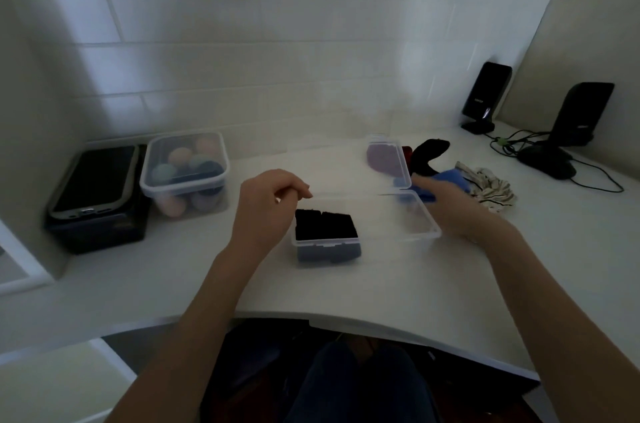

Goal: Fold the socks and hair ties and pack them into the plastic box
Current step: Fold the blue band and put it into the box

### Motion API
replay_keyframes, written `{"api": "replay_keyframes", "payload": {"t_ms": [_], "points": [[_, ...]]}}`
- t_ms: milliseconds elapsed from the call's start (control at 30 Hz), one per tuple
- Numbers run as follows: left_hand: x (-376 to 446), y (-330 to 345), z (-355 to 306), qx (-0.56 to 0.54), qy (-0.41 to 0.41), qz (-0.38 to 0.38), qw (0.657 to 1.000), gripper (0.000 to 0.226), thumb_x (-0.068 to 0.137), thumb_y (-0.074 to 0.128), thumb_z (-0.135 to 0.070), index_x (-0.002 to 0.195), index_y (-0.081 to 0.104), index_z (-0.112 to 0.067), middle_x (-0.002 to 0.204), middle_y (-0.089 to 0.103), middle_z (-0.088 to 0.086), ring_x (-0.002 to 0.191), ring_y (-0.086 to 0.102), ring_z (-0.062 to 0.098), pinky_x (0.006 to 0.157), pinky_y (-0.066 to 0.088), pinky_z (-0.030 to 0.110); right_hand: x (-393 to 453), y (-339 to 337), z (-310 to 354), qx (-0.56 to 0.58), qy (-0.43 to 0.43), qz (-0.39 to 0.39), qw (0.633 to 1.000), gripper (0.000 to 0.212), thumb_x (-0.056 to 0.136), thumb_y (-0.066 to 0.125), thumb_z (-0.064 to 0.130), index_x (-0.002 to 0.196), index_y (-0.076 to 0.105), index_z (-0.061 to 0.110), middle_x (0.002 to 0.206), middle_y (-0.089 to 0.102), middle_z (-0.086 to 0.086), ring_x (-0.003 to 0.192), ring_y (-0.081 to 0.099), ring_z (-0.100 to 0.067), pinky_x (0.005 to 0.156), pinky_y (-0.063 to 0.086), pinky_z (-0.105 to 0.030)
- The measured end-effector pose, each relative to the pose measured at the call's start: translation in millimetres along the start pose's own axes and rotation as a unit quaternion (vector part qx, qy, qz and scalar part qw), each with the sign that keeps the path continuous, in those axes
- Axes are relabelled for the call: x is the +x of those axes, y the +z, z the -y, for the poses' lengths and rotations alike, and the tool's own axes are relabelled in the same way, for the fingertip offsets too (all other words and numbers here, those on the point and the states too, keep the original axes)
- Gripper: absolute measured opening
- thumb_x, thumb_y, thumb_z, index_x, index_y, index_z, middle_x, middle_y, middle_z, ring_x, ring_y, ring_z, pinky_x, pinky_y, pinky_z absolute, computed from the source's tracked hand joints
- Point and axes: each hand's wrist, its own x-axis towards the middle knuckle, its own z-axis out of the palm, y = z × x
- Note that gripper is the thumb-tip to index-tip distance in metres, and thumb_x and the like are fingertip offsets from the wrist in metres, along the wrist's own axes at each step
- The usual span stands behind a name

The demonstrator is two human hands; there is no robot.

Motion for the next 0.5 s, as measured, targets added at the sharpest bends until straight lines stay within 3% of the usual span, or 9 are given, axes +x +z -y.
{"api": "replay_keyframes", "payload": {"t_ms": [33, 133, 200, 267, 333, 400, 500], "points": [[-3, 1, 2, 0.0, 0.002, -0.009, 1.0, 0.036, 0.071, 0.048, 0.015, 0.065, 0.069, -0.014, 0.073, 0.066, -0.004, 0.07, 0.062, -0.002, 0.062, 0.049, 0.018, 0, 7, -3, 0.008, -0.001, 0.013, 1.0, 0.045, 0.09, 0.057, 0.014, 0.134, 0.049, 0.022, 0.128, 0.056, -0.007, 0.11, 0.052, -0.018, 0.086, 0.041, -0.019], [-9, 3, 8, 0.007, 0.007, -0.009, 1.0, 0.034, 0.071, 0.049, 0.017, 0.065, 0.069, -0.01, 0.076, 0.065, -0.002, 0.075, 0.061, -0.004, 0.061, 0.048, 0.02, 8, 20, -12, -0.07, 0.006, -0.054, 0.996, 0.041, 0.088, 0.058, 0.022, 0.129, 0.053, 0.022, 0.128, 0.055, -0.011, 0.118, 0.046, -0.032, 0.093, 0.044, -0.044], [-11, 5, 10, 0.009, 0.007, -0.007, 1.0, 0.033, 0.07, 0.049, 0.019, 0.064, 0.069, -0.008, 0.078, 0.065, 0.0, 0.076, 0.059, -0.003, 0.059, 0.045, 0.016, 9, 26, -11, -0.136, -0.002, -0.096, 0.986, 0.035, 0.088, 0.056, 0.018, 0.123, 0.056, 0.019, 0.121, 0.055, -0.01, 0.114, 0.042, -0.032, 0.087, 0.042, -0.044], [-13, 6, 11, 0.008, 0.014, -0.019, 1.0, 0.032, 0.07, 0.05, 0.019, 0.064, 0.069, -0.006, 0.079, 0.064, 0.001, 0.075, 0.059, 0.0, 0.057, 0.044, 0.015, 10, 31, -9, -0.114, -0.009, -0.154, 0.981, 0.029, 0.087, 0.054, 0.01, 0.114, 0.062, 0.017, 0.109, 0.06, -0.01, 0.107, 0.045, -0.031, 0.081, 0.046, -0.045], [-15, 7, 12, 0.003, 0.018, -0.035, 0.999, 0.032, 0.07, 0.05, 0.019, 0.063, 0.068, -0.005, 0.079, 0.064, 0.001, 0.08, 0.058, 0.001, 0.056, 0.045, 0.017, 8, 35, -5, -0.018, -0.018, -0.222, 0.975, 0.024, 0.084, 0.055, 0.008, 0.104, 0.066, 0.016, 0.092, 0.065, -0.004, 0.091, 0.055, -0.023, 0.071, 0.049, -0.038], [-16, 7, 12, -0.003, 0.018, -0.043, 0.999, 0.032, 0.07, 0.05, 0.019, 0.063, 0.068, -0.006, 0.079, 0.065, 0.002, 0.08, 0.059, 0.003, 0.06, 0.046, 0.016, 4, 32, -1, 0.094, -0.022, -0.306, 0.947, 0.014, 0.087, 0.055, 0.014, 0.096, 0.065, 0.02, 0.077, 0.06, 0.012, 0.071, 0.054, -0.002, 0.062, 0.043, -0.024], [-13, 7, 11, -0.007, 0.025, -0.035, 0.999, 0.033, 0.072, 0.051, 0.019, 0.065, 0.069, -0.007, 0.079, 0.068, 0.003, 0.079, 0.06, 0.004, 0.07, 0.046, 0.011, 0, 24, 3, 0.172, -0.053, -0.408, 0.895, 0.016, 0.092, 0.048, 0.015, 0.101, 0.058, 0.025, 0.086, 0.059, 0.012, 0.076, 0.053, 0.002, 0.067, 0.039, -0.011]]}}
